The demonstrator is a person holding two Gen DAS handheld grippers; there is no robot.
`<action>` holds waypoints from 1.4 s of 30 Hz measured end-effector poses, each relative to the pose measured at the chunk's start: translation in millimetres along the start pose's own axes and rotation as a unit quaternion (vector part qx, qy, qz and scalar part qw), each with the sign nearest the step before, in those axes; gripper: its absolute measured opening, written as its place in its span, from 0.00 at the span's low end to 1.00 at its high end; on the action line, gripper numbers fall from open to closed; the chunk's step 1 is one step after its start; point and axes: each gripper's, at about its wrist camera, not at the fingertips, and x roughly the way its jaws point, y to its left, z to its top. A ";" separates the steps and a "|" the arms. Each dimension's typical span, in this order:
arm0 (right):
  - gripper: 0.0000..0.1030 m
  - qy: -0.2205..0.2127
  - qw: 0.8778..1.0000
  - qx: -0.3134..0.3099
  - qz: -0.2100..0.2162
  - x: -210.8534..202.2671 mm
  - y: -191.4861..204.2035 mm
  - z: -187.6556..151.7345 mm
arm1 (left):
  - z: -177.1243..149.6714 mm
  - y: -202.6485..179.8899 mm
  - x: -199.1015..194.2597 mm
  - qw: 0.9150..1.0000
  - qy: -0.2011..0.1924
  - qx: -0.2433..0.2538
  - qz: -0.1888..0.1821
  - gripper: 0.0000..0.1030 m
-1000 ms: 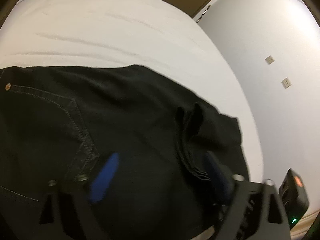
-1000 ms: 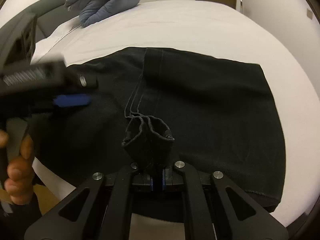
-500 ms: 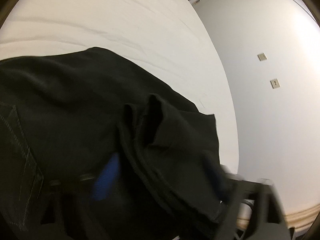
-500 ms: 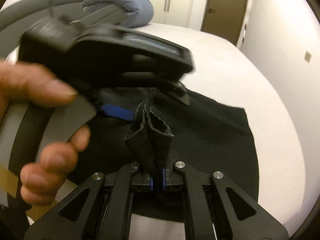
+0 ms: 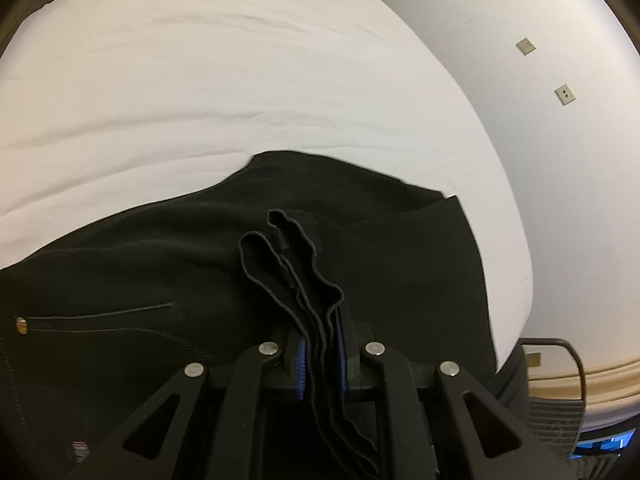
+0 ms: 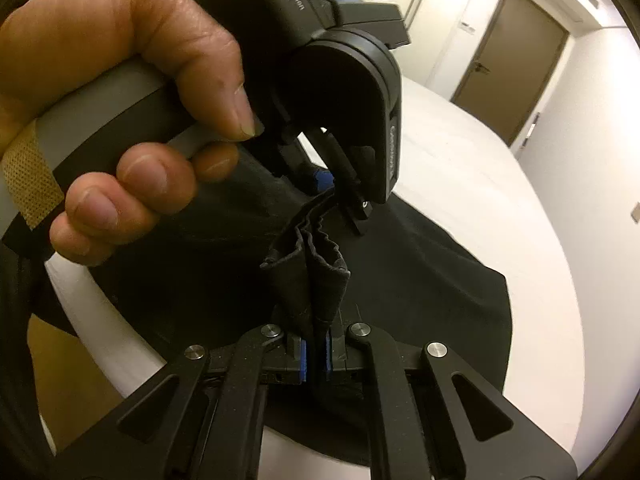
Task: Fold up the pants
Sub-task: 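Fold the held leg end over the jeans with the right tool while the left tool presses the seat, then open the right tool and release the leg end onto the folded jeans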
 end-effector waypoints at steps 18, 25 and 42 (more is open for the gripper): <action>0.65 0.047 0.955 0.181 0.229 -37.2 -72.0 -58.0 | -25.6 19.1 -62.6 0.987 -0.115 -0.017 0.110 0.62; 0.46 0.042 0.857 0.387 0.338 -25.1 -245.3 -103.4 | -65.9 -52.6 -37.3 0.979 -0.128 0.086 0.135 0.62; 0.32 0.069 0.787 0.455 0.412 74.1 -360.7 -187.2 | -114.5 -43.5 -1.5 0.980 -0.104 0.068 0.155 0.63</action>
